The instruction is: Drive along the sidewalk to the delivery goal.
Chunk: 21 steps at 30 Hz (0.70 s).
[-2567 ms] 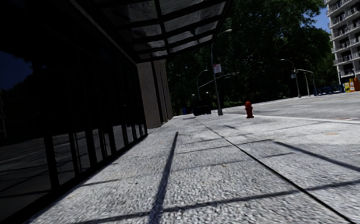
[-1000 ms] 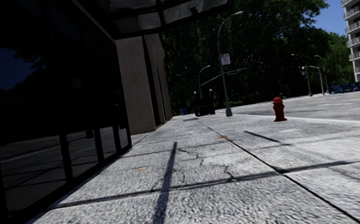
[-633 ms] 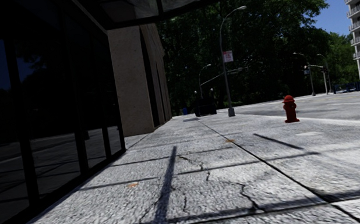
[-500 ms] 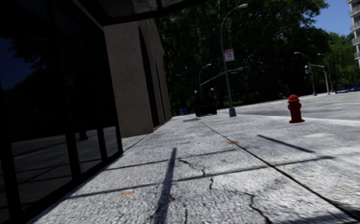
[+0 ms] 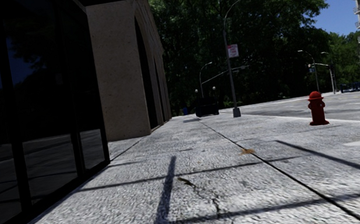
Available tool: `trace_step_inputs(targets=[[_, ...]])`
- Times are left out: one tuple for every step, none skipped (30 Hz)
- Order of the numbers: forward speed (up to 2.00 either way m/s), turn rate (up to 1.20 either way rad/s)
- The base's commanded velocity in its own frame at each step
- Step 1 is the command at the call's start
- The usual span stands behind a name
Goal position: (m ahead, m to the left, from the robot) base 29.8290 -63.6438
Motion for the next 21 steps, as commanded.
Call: trace_step_inputs(targets=[[2.0, -0.22], [2.0, -0.26], [2.0, -0.27], [2.0, -0.26], [2.0, -0.26], [2.0, -0.21], [2.0, -0.03], [2.0, 0.0], [2.0, 0.0], [2.0, 0.0], [2.0, 0.0], [2.0, 0.0], [2.0, 0.0], [2.0, 0.0], [2.0, 0.0], [2.0, 0.0], [2.0, 0.0], [2.0, 0.0], [2.0, 0.0], [2.0, 0.0], [2.0, 0.0]])
